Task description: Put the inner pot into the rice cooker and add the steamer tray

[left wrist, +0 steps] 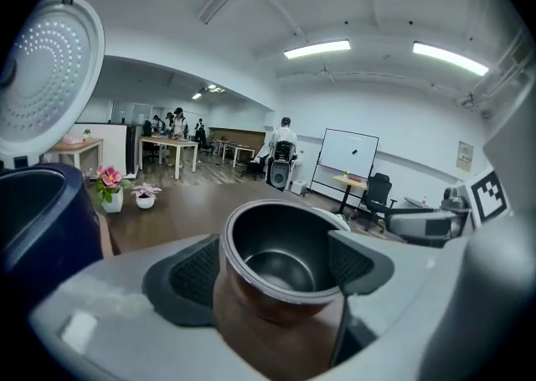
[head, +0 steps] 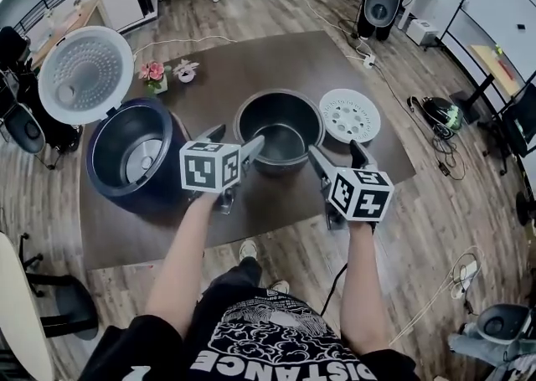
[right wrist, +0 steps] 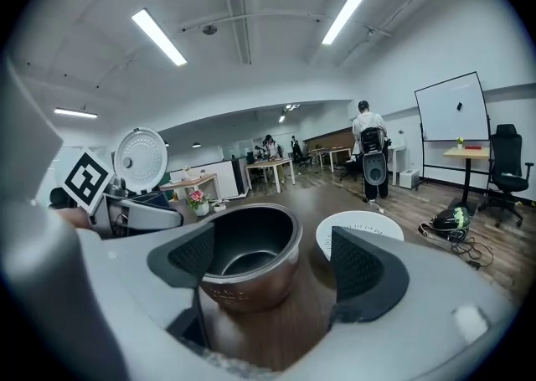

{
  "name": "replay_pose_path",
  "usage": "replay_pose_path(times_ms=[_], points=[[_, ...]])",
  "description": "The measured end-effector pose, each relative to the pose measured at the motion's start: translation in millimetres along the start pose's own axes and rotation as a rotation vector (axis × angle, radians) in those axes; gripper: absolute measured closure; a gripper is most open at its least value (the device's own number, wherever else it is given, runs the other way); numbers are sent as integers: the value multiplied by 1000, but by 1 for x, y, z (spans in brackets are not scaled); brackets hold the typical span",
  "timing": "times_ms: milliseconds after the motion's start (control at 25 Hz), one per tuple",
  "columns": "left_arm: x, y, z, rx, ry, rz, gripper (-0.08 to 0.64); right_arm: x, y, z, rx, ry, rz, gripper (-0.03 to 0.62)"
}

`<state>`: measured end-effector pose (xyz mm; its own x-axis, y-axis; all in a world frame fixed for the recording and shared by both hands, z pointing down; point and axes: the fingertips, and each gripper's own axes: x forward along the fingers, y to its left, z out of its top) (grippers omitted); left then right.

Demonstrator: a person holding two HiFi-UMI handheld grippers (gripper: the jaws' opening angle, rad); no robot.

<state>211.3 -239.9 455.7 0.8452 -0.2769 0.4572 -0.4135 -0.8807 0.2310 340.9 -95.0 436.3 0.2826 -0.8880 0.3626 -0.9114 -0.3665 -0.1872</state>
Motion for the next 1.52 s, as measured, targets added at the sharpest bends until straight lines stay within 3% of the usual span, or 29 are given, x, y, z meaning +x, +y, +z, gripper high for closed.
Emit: replay_pose_path(times_ms=[400,640,1240,1520], points=[[47,41,-9,-128,82,-46,145,56,-12,-13,54,89,-59,210],[65,52,-14,-202,106,-73,187,76,-19,-24,83,142,-77,235],[86,52,-26,-205,150,-122,265,104,-26,-48,180,226,-89,335],[85,51,-24,-197,145,-121,308,107,-24,-48,172,228,-88,383]])
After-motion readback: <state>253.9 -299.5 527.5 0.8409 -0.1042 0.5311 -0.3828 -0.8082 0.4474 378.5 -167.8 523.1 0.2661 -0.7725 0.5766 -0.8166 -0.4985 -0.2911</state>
